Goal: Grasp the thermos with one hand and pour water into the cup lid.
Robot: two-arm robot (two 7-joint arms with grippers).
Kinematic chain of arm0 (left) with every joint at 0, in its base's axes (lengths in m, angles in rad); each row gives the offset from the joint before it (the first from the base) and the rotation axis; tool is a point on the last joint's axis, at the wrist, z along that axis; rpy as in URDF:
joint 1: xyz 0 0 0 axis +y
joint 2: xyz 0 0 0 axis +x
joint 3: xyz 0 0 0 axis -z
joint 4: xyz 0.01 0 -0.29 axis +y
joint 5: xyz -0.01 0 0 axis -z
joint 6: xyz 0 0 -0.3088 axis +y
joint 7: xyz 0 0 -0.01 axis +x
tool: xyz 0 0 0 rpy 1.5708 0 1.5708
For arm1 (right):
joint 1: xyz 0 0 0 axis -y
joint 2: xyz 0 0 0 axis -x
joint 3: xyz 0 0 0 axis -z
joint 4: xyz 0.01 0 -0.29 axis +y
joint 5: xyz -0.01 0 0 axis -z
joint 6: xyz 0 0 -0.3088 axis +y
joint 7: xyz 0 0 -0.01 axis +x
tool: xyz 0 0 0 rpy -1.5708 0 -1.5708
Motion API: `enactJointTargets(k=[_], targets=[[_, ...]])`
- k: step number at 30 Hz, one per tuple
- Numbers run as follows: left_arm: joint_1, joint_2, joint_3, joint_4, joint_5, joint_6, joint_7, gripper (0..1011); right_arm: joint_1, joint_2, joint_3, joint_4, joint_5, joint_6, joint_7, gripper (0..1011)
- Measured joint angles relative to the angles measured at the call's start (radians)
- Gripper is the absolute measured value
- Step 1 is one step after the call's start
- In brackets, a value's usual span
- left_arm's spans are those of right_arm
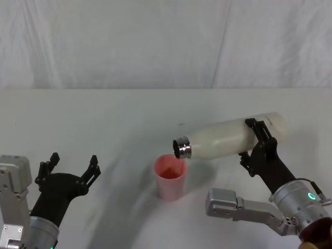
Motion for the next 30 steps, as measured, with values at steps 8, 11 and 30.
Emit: enactJointTargets(k=[8,11,30], targets=[[0.0,0.0,0.0,0.0,0.0,0.0,0.0,1001,-0.004,0.001,0.002,-0.001,0.002,-0.001,-0.001,948],[0.0,0.0,0.0,0.0,0.0,0.0,0.0,1001,-0.004,0.001,0.002,-0.001,0.003,-0.001,-0.001,948],[0.0,0.0,0.0,0.0,0.0,0.0,0.0,1001,-0.004,0.001,0.001,-0.001,0.001,-0.001,-0.002,948]])
